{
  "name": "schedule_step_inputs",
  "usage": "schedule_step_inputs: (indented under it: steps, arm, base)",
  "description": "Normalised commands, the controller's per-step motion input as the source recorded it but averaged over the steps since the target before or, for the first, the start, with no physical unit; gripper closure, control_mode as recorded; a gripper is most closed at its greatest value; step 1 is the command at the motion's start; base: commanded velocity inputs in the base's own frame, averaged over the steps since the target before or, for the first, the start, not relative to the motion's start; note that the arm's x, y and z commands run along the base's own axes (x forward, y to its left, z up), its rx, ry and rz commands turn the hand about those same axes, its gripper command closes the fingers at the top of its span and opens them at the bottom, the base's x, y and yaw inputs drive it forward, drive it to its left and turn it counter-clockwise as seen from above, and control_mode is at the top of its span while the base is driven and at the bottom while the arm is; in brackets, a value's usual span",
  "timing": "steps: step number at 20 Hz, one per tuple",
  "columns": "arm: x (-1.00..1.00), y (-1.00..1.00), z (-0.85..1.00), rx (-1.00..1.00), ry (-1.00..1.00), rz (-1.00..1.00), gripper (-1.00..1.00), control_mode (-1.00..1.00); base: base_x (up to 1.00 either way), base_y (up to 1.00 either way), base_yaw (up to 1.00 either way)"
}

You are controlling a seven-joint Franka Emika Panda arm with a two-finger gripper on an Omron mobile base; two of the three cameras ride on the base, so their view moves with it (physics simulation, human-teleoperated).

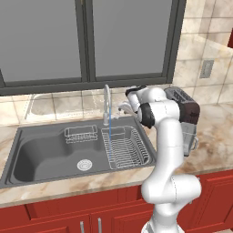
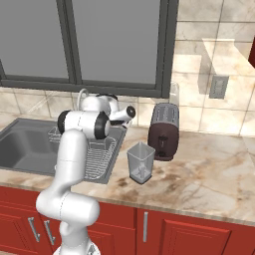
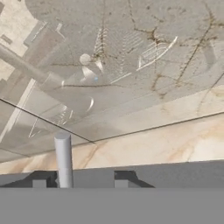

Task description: Turn on the sink faucet and place the jug under the water for a few seconds to fill it up.

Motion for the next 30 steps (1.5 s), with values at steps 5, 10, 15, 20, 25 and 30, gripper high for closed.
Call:
schedule_step_inputs:
  steps: [5, 10, 15, 20, 25, 30]
  arm:
    - [-0.12, -0.05, -0.15, 0.0, 0.06, 0.0, -1.0, -1.0]
    - [-0.65, -0.26, 0.03, 0.0, -0.05, 0.0, -1.0, -1.0]
    - [-0.75, -0.21, 0.16, 0.0, -0.07, 0.0, -1.0, -1.0]
    - [-0.47, -0.01, 0.5, -0.02, -0.01, 0.0, -1.0, -1.0]
    - [-0.37, 0.0, 0.73, -0.04, 0.0, 0.0, -1.0, -1.0]
    - [-0.31, -0.04, 0.98, -0.04, 0.0, 0.0, -1.0, -1.0]
  base:
    - [0.0, 0.0, 0.0]
    - [0.0, 0.0, 0.0]
    - [0.0, 0.0, 0.0]
    - [0.0, 0.0, 0.0]
    - [0.0, 0.0, 0.0]
    - [0.0, 0.0, 0.0]
